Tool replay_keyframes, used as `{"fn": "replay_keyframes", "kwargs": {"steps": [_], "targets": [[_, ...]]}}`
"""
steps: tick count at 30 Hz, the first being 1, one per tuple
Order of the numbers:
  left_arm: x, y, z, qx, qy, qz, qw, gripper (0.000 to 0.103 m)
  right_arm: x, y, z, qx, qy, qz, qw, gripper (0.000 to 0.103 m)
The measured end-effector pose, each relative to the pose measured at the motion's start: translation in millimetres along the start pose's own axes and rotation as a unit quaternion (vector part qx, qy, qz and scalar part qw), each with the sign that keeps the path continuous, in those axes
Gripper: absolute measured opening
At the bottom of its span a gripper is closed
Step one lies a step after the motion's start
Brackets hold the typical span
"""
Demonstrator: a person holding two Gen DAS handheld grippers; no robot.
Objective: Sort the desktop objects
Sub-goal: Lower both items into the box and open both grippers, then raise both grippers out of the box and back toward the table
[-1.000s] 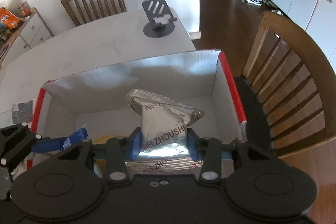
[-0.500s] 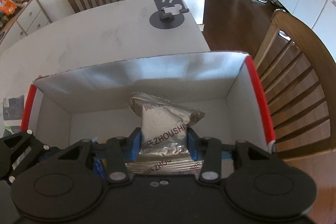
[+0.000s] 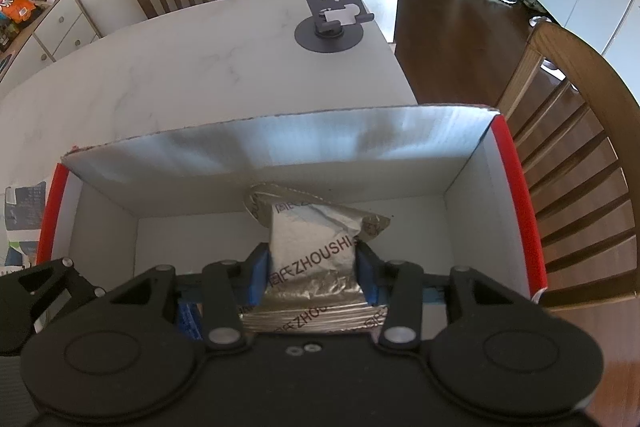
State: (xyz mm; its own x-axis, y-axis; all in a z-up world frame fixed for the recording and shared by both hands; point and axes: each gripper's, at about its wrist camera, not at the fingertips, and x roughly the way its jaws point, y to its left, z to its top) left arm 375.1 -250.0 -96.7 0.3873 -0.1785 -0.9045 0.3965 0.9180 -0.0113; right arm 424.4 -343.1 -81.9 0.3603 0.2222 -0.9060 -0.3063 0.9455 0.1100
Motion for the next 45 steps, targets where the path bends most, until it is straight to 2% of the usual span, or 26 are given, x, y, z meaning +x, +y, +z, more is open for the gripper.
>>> {"fn": "replay_keyframes", "kwargs": {"steps": [5, 9, 10, 28, 45], "targets": [[-2, 1, 0, -0.003, 0.0, -0.006, 1.0, 0.079, -4, -1, -1, 0.002, -0.002, 0.006, 1.0, 0.047], [-5, -1, -2, -0.002, -0.002, -0.005, 1.0, 0.081, -10, -2, -2, 0.006, -0.011, 0.005, 1.0, 0.064], [-6, -1, -2, -0.002, -0.003, -0.006, 1.0, 0.082, -12, -3, -3, 0.009, -0.015, 0.005, 1.0, 0.065], [-50, 2, -8, -0.028, -0.054, -0.021, 0.9979, 0.082, -56, -8, -25, 0.029, -0.046, 0.004, 0.999, 0.064], [-101, 7, -33, -0.04, -0.103, -0.024, 0.9936, 0.082, -105, 20, -48, 0.031, -0.081, 0.009, 0.996, 0.064]]}}
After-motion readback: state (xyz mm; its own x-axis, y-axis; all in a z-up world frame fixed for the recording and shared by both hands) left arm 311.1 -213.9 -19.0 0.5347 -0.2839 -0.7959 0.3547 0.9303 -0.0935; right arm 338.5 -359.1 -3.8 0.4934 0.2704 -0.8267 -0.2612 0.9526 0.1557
